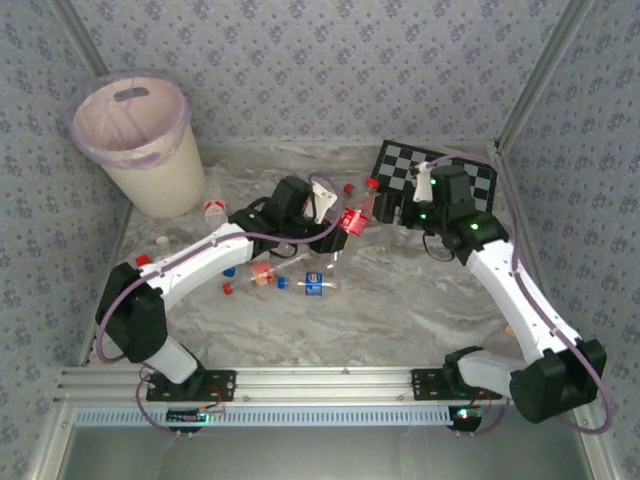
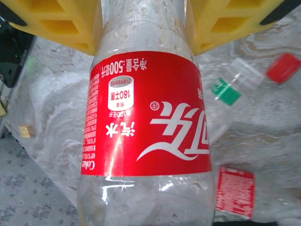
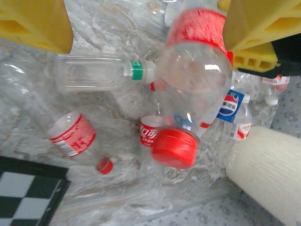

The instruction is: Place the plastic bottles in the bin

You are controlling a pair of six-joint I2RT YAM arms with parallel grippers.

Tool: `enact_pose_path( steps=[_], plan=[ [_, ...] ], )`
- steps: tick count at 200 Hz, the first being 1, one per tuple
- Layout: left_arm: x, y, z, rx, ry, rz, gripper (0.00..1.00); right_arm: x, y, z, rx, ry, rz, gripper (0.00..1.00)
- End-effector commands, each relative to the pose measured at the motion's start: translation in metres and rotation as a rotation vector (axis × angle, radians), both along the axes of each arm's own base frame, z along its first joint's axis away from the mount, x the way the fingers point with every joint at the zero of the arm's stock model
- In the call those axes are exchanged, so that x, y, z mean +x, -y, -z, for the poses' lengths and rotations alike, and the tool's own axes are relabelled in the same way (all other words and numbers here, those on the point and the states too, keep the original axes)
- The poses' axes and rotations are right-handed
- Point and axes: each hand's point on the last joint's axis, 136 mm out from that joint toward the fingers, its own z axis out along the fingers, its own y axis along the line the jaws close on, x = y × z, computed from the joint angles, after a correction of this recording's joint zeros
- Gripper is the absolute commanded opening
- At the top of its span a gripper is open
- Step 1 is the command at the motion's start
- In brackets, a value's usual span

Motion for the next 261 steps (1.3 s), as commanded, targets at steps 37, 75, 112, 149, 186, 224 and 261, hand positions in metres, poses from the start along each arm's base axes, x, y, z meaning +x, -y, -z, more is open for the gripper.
enact_pose_path(
  steps=[37, 75, 112, 149, 186, 224, 261],
  plan=[
    [0.040, -0.039, -0.088, -0.043, 0.168, -0.121, 0.43, -0.020, 0.035, 0.003, 0.032, -0.028, 0.073, 0.86],
    [0.075, -0.092, -0.171, -0.091, 0.307, -0.314, 0.42, -0.025, 0.035, 0.028, 0.040, -0.085, 0.078, 0.85],
    [0.114, -0.191, -0.225, -0.040, 0.453, -0.683, 0.42, -0.028, 0.037, 0.039, 0.020, -0.105, 0.071, 0.85],
    [0.119, -0.277, -0.269, -0.063, 0.581, -0.945, 0.35, -0.033, 0.042, 0.044, -0.022, -0.116, 0.058, 0.85],
    [0.117, -0.354, -0.294, 0.076, 0.702, -1.203, 0.33, -0.039, 0.046, 0.051, -0.040, -0.134, 0.049, 0.85],
    [0.136, -0.421, -0.281, 0.207, 0.672, -1.372, 0.28, -0.045, 0.049, 0.058, -0.047, -0.142, 0.052, 0.85],
    [0.163, -0.453, -0.257, 0.213, 0.646, -1.437, 0.23, -0.049, 0.046, 0.067, -0.027, -0.160, 0.044, 0.85]
  ],
)
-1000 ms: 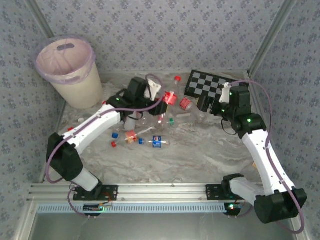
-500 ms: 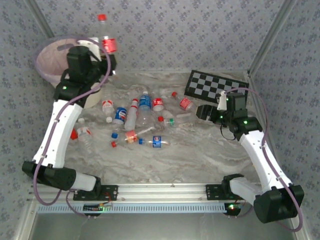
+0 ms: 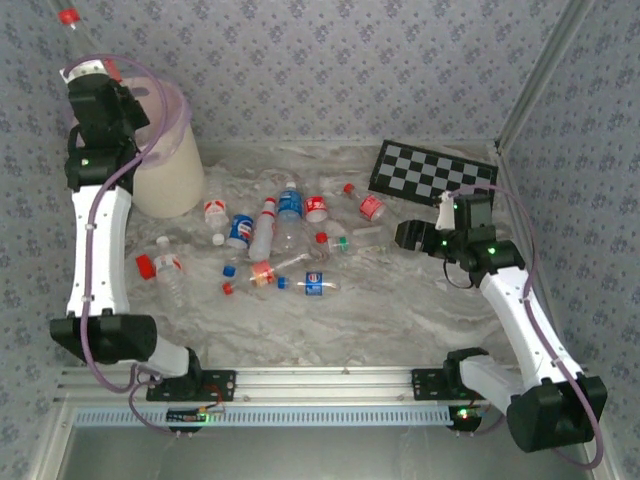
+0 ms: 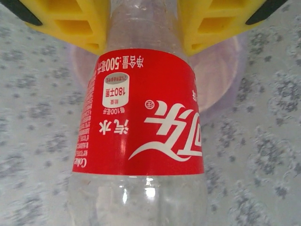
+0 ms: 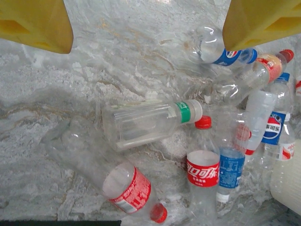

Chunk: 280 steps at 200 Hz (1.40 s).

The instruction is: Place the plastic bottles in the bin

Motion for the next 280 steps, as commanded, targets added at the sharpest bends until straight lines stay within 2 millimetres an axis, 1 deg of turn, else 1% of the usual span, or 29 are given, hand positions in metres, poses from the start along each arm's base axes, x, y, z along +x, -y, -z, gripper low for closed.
enact_pose_path(
  steps=[1, 13, 28, 41, 44, 46, 48, 53, 69, 71, 74, 82, 86, 91, 94, 95, 97, 99, 103, 116, 144, 174, 199, 213, 225, 233, 241, 254, 280],
  plan=[
    [0.016, -0.019, 0.005, 0.001, 0.024, -0.046, 0.23, -0.006, -0.002, 0.005, 0.010, -0.013, -0.019, 0.85],
    [0.025, -0.027, 0.011, -0.015, 0.034, -0.057, 0.21, -0.009, -0.002, 0.007, 0.009, -0.018, -0.022, 0.85],
    [0.041, -0.029, 0.021, 0.004, 0.007, -0.029, 0.21, -0.011, -0.001, 0.009, 0.008, -0.019, -0.018, 0.85],
    [0.055, -0.035, 0.035, 0.024, -0.062, -0.039, 0.21, -0.014, -0.002, 0.013, 0.016, -0.024, -0.020, 0.85],
    [0.057, -0.037, 0.036, 0.025, -0.073, -0.040, 0.21, -0.015, -0.001, 0.014, 0.017, -0.026, -0.018, 0.85],
    [0.059, -0.038, 0.041, 0.024, -0.090, -0.041, 0.21, -0.016, -0.002, 0.015, 0.019, -0.029, -0.018, 0.85],
    [0.060, -0.039, 0.036, 0.026, -0.086, -0.042, 0.21, -0.017, -0.002, 0.016, 0.020, -0.031, -0.018, 0.85],
    [0.063, -0.041, 0.039, 0.021, -0.107, -0.038, 0.21, -0.018, -0.002, 0.018, 0.022, -0.036, -0.018, 0.85],
    [0.077, -0.043, 0.057, -0.009, -0.207, -0.005, 0.23, -0.022, -0.001, 0.024, 0.024, -0.048, -0.012, 0.85],
    [0.078, -0.043, 0.057, -0.011, -0.211, 0.001, 0.23, -0.023, -0.001, 0.025, 0.024, -0.050, -0.011, 0.85],
    [0.079, -0.043, 0.064, -0.022, -0.248, 0.010, 0.23, -0.024, -0.001, 0.026, 0.024, -0.053, -0.011, 0.85],
    [0.084, -0.041, 0.076, -0.040, -0.308, 0.032, 0.25, -0.026, 0.000, 0.029, 0.025, -0.060, -0.010, 0.85],
    [0.084, -0.041, 0.077, -0.047, -0.327, 0.039, 0.25, -0.026, 0.000, 0.031, 0.025, -0.062, -0.008, 0.85],
    [0.088, -0.041, 0.086, -0.052, -0.368, 0.046, 0.25, -0.027, 0.000, 0.032, 0.025, -0.065, -0.006, 0.85],
    [0.091, -0.040, 0.087, -0.051, -0.375, 0.054, 0.25, -0.028, 0.000, 0.032, 0.025, -0.065, -0.006, 0.85],
    [0.091, -0.040, 0.091, -0.053, -0.388, 0.055, 0.25, -0.028, 0.000, 0.033, 0.024, -0.066, -0.006, 0.85],
    [0.092, -0.039, 0.089, -0.052, -0.387, 0.063, 0.25, -0.028, 0.000, 0.033, 0.024, -0.066, -0.006, 0.85],
    [0.093, -0.038, 0.093, -0.054, -0.403, 0.069, 0.25, -0.028, 0.001, 0.034, 0.023, -0.067, -0.004, 0.85],
    [0.094, -0.037, 0.098, -0.054, -0.425, 0.077, 0.25, -0.024, 0.000, 0.030, 0.026, -0.046, -0.006, 0.85],
    [0.099, -0.034, 0.113, -0.058, -0.477, 0.105, 0.25, -0.024, 0.001, 0.031, 0.023, -0.043, -0.005, 0.85],
    [0.108, -0.034, 0.145, -0.076, -0.543, 0.137, 0.25, -0.022, 0.002, 0.032, 0.012, -0.043, -0.004, 0.85],
    [0.119, -0.036, 0.173, -0.102, -0.585, 0.149, 0.25, -0.022, 0.004, 0.036, 0.004, -0.053, 0.001, 0.85],
    [0.122, -0.039, 0.201, -0.131, -0.643, 0.151, 0.25, -0.022, 0.003, 0.040, 0.006, -0.065, 0.004, 0.85],
    [0.123, -0.039, 0.217, -0.148, -0.677, 0.163, 0.31, -0.021, 0.003, 0.042, 0.014, -0.067, 0.008, 0.85],
    [0.123, -0.035, 0.222, -0.161, -0.690, 0.185, 0.39, -0.021, 0.002, 0.043, 0.021, -0.072, 0.010, 0.85],
    [0.124, -0.031, 0.225, -0.173, -0.692, 0.202, 0.47, -0.020, 0.001, 0.044, 0.026, -0.075, 0.011, 0.85],
    [0.125, -0.030, 0.224, -0.174, -0.687, 0.208, 0.56, -0.020, 0.001, 0.046, 0.027, -0.082, 0.015, 0.85],
    [0.125, -0.032, 0.222, -0.169, -0.680, 0.203, 0.67, -0.019, 0.002, 0.048, 0.031, -0.090, 0.025, 0.85],
    [0.123, -0.032, 0.215, -0.155, -0.670, 0.203, 0.84, -0.018, 0.002, 0.050, 0.039, -0.100, 0.045, 0.85]
  ],
)
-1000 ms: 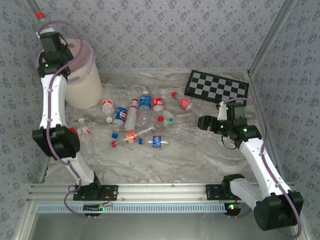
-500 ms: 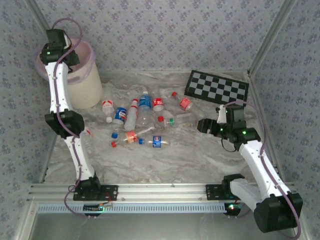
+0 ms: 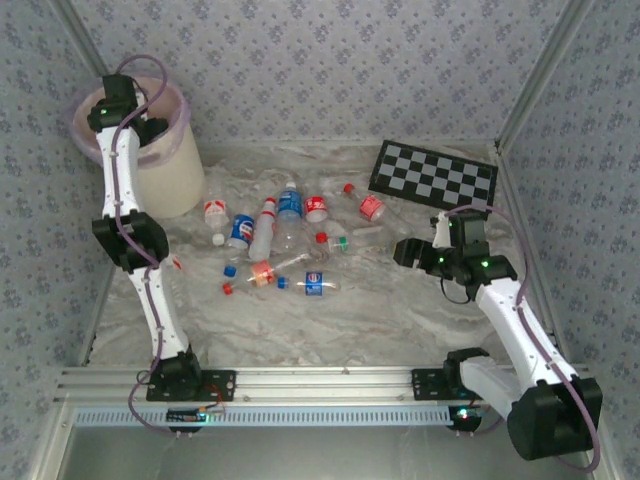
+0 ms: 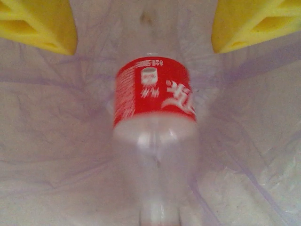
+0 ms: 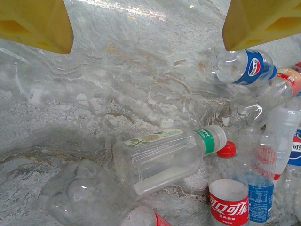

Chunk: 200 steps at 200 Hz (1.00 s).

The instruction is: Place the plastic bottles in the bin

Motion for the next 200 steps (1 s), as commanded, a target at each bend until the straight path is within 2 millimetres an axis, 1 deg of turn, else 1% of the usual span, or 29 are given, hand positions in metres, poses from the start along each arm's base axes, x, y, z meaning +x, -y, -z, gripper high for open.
enact_pose_path(
  steps=[1, 11, 31, 45, 68, 79, 99, 114, 129, 144, 159, 177, 181, 183, 184, 192, 193, 198, 199, 200],
  plan=[
    [-0.005, 0.003, -0.008, -0.004, 0.004, 0.023, 0.85, 0.003, 0.001, 0.002, 0.016, -0.009, 0.032, 0.85],
    [-0.006, 0.003, -0.012, 0.001, 0.010, 0.024, 0.89, 0.003, 0.002, 0.003, 0.016, -0.015, 0.045, 0.85],
    [-0.010, 0.004, -0.027, 0.012, 0.038, 0.028, 0.97, 0.004, 0.004, 0.005, 0.021, -0.028, 0.070, 0.85],
    [-0.014, 0.004, -0.042, 0.027, 0.063, 0.036, 1.00, 0.004, 0.007, 0.009, 0.030, -0.051, 0.102, 0.87],
    [-0.025, 0.003, -0.074, 0.063, 0.115, 0.032, 1.00, 0.009, 0.012, 0.014, 0.121, -0.095, 0.229, 0.93],
    [-0.032, 0.004, -0.094, 0.081, 0.156, 0.033, 1.00, 0.014, 0.017, 0.018, 0.168, -0.102, 0.323, 0.96],
    [-0.039, 0.013, -0.129, 0.088, 0.242, 0.082, 1.00, 0.021, 0.021, 0.026, 0.223, -0.115, 0.454, 0.96],
    [-0.048, 0.017, -0.152, 0.097, 0.288, 0.096, 1.00, 0.025, 0.023, 0.029, 0.202, -0.131, 0.493, 0.96],
    [-0.059, 0.020, -0.170, 0.111, 0.320, 0.101, 1.00, 0.025, 0.034, 0.034, 0.146, -0.181, 0.587, 0.96],
    [-0.071, 0.022, -0.187, 0.124, 0.351, 0.106, 1.00, 0.025, 0.042, 0.039, 0.128, -0.247, 0.689, 0.97],
    [-0.084, 0.027, -0.205, 0.132, 0.384, 0.113, 1.00, 0.027, 0.039, 0.047, 0.162, -0.313, 0.752, 0.97],
    [-0.105, 0.041, -0.224, 0.128, 0.418, 0.131, 1.00, 0.038, 0.029, 0.053, 0.212, -0.351, 0.782, 0.96],
    [-0.109, 0.045, -0.225, 0.119, 0.418, 0.138, 1.00, 0.041, 0.028, 0.053, 0.221, -0.352, 0.789, 0.95],
    [-0.112, 0.049, -0.226, 0.111, 0.422, 0.145, 1.00, 0.042, 0.027, 0.054, 0.223, -0.352, 0.791, 0.95],
    [-0.114, 0.051, -0.230, 0.105, 0.434, 0.144, 1.00, 0.043, 0.027, 0.053, 0.225, -0.350, 0.792, 0.95],
    [-0.122, 0.067, -0.233, 0.041, 0.456, 0.177, 1.00, 0.048, 0.025, 0.055, 0.234, -0.355, 0.813, 0.94],
    [-0.124, 0.070, -0.236, 0.034, 0.470, 0.183, 1.00, 0.048, 0.025, 0.056, 0.235, -0.354, 0.815, 0.94],
    [-0.126, 0.083, -0.234, -0.012, 0.488, 0.214, 1.00, 0.051, 0.024, 0.057, 0.240, -0.356, 0.828, 0.93],
    [-0.128, 0.087, -0.239, -0.020, 0.504, 0.224, 1.00, 0.052, 0.024, 0.057, 0.243, -0.355, 0.829, 0.93],
    [-0.126, 0.090, -0.233, -0.032, 0.492, 0.233, 1.00, 0.053, 0.024, 0.057, 0.244, -0.355, 0.831, 0.93]
  ],
)
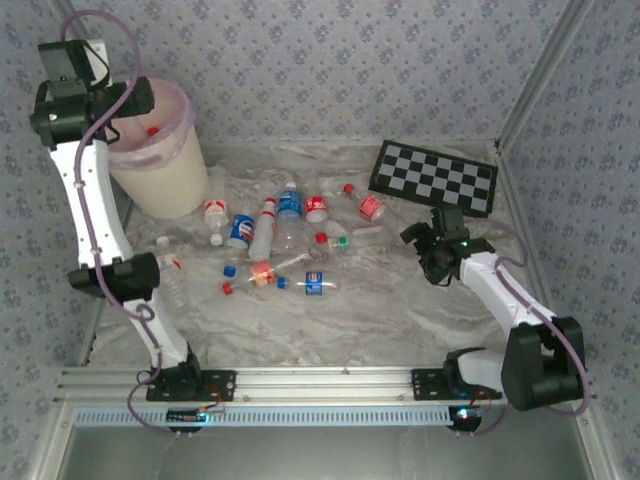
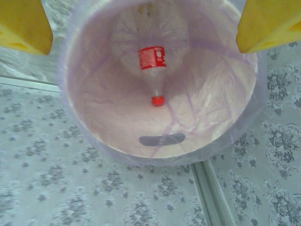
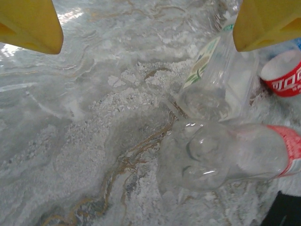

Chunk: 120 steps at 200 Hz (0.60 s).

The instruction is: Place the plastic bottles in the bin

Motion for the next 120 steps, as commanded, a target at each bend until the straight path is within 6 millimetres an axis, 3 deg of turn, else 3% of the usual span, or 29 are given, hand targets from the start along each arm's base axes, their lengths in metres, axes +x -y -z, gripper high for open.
enact_pose_path(
  steps=[1, 27, 32, 63, 79, 103, 120],
  plan=[
    [-0.027, 0.053, -0.023, -0.116, 0.094, 0.154, 1.00, 0.015, -0.002, -0.001, 0.040, -0.011, 0.130, 0.93],
    [-0.053, 0.139, -0.003, -0.127, 0.119, 0.369, 1.00, 0.032, -0.008, -0.001, 0.073, -0.006, 0.166, 0.92],
    [-0.057, 0.151, 0.014, -0.122, 0.078, 0.393, 1.00, 0.034, -0.009, -0.001, 0.077, -0.006, 0.166, 0.92],
    [-0.093, 0.222, 0.065, -0.152, 0.020, 0.521, 1.00, 0.046, -0.007, -0.008, 0.050, 0.009, 0.167, 0.92],
    [-0.110, 0.241, 0.098, -0.187, -0.035, 0.540, 1.00, 0.052, 0.003, -0.028, -0.100, 0.062, 0.057, 0.93],
    [-0.127, 0.254, 0.148, -0.260, -0.135, 0.526, 0.99, 0.056, 0.007, -0.064, -0.470, 0.130, -0.304, 1.00],
    [-0.136, 0.258, 0.178, -0.291, -0.191, 0.505, 0.99, 0.053, -0.004, -0.065, -0.534, 0.146, -0.542, 1.00]
  ],
)
